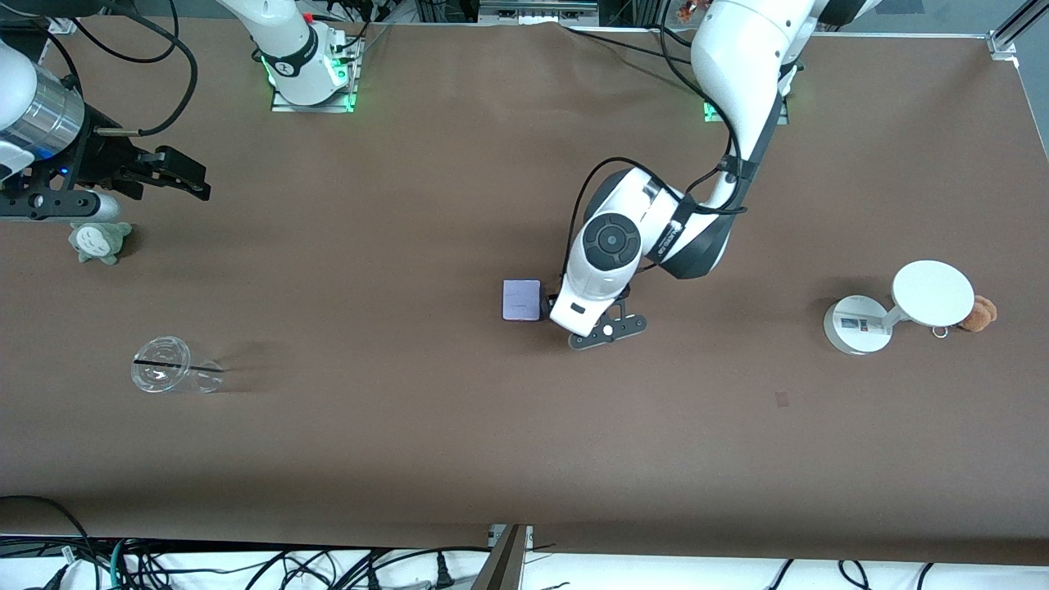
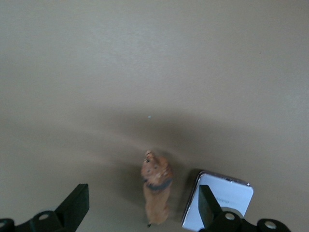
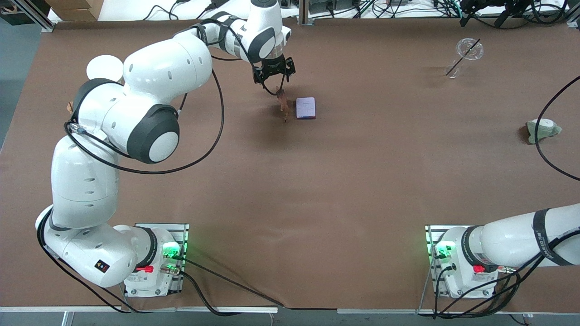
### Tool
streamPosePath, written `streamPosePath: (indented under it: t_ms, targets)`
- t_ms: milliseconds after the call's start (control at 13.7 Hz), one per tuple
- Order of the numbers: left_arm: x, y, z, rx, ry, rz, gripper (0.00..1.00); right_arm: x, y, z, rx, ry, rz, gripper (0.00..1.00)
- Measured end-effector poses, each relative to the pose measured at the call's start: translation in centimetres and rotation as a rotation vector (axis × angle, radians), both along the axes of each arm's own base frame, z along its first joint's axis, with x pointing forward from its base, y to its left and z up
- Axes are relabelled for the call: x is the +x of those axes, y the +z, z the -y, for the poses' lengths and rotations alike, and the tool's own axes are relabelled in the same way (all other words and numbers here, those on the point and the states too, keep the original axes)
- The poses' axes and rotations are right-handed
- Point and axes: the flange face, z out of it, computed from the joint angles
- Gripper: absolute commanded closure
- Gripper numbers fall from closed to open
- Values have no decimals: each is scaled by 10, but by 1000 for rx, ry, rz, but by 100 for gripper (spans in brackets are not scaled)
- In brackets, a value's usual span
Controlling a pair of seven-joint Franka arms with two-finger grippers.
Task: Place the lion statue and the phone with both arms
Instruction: 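Reach the left gripper over the brown lion statue beside the phone, then close the left gripper on the lion statue and lift it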
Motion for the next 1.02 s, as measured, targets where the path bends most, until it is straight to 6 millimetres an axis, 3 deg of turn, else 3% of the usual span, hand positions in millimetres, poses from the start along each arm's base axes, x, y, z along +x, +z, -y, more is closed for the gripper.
streamPosePath:
  t_ms: [438, 803, 876, 949, 1022]
  targets:
    - [-14, -57, 20, 7, -29, -3, 0, 3, -6, 1, -1, -1, -10, 0]
    - [-22, -66, 25, 17, -26, -16, 0, 31, -81, 2, -37, 8, -136, 0]
    - [-22, -66, 24, 17, -26, -16, 9, 33, -88, 1, -39, 8, -147, 0]
    - [-22, -66, 24, 17, -25, -16, 30, 34, -90, 1, -39, 9, -150, 0]
    - [-22, -66, 24, 18, -24, -16, 57, 34, -88, 1, -39, 9, -148, 0]
